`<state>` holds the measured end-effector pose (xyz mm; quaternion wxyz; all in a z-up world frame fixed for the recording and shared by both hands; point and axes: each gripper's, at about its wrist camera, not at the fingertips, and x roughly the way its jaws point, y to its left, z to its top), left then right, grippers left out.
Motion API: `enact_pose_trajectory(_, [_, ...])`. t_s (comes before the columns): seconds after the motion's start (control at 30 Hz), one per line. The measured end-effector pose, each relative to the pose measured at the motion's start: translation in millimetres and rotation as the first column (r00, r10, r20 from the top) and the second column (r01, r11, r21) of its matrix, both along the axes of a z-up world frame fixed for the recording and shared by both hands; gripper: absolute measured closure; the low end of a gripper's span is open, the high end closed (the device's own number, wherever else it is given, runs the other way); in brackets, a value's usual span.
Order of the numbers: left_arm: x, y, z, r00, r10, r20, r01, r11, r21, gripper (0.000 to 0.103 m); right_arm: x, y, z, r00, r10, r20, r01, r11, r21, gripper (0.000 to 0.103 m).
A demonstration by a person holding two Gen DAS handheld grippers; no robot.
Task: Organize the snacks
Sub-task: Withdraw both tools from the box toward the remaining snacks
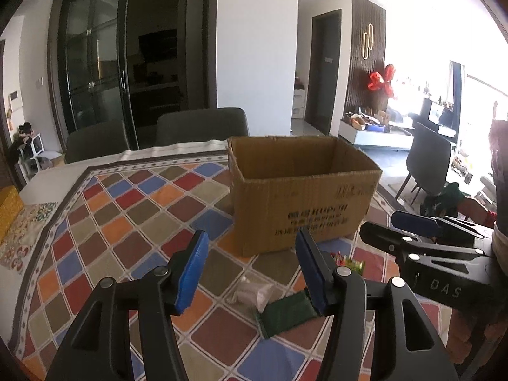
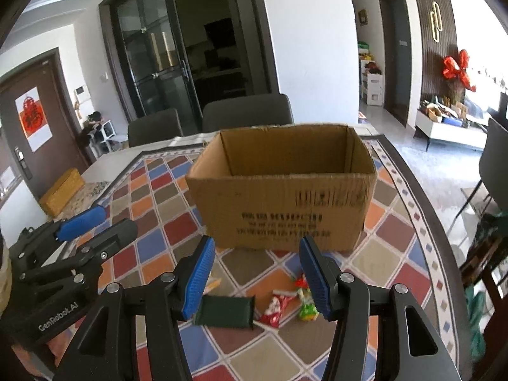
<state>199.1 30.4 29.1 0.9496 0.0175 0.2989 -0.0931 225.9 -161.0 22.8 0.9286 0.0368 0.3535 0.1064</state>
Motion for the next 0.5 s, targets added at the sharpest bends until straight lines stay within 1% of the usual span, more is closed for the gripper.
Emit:
enact_pose_trajectory(0.07, [-4.9, 2.2, -7.0, 1.000, -0.012, 0.004, 0.012, 1.000, -0.012, 0.047, -4.7, 0.1, -7.6, 1.000, -0.012, -0.014, 0.012, 1.000, 0.006, 0.047])
enact_pose_trajectory(0.17, [-10.7, 3.4, -18.0, 1.000, -0.026, 0.000, 0.026, 0.999, -0.021, 0.045, -10.0, -1.5, -20.1, 0.998, -0.032, -0.051, 0.034, 0.999, 0.042, 0.047])
enact_pose_trajectory(0.3, [-16.4, 3.0, -32.0, 0.999, -0.046, -0.008, 0.045, 0.999, -0.025, 0.045, -14.3, -0.7, -34.6, 0.995, -0.049, -0.081, 0.054, 0.997, 0.055, 0.047])
enact_pose_trajectory(0.4, [-17.0, 3.3, -41.0, 0.998, -0.057, -0.018, 0.057, 0.998, -0.034, 0.045, -20.6, 0.0, -44.2, 0.994, -0.071, -0.080, 0.077, 0.995, 0.071, 0.047])
enact_pose_trajectory(0.5, [-16.9, 2.6, -49.5, 0.998, -0.062, -0.022, 0.062, 0.998, -0.022, 0.045, -25.1, 1.7, -52.4, 0.993, -0.091, -0.077, 0.096, 0.993, 0.070, 0.047])
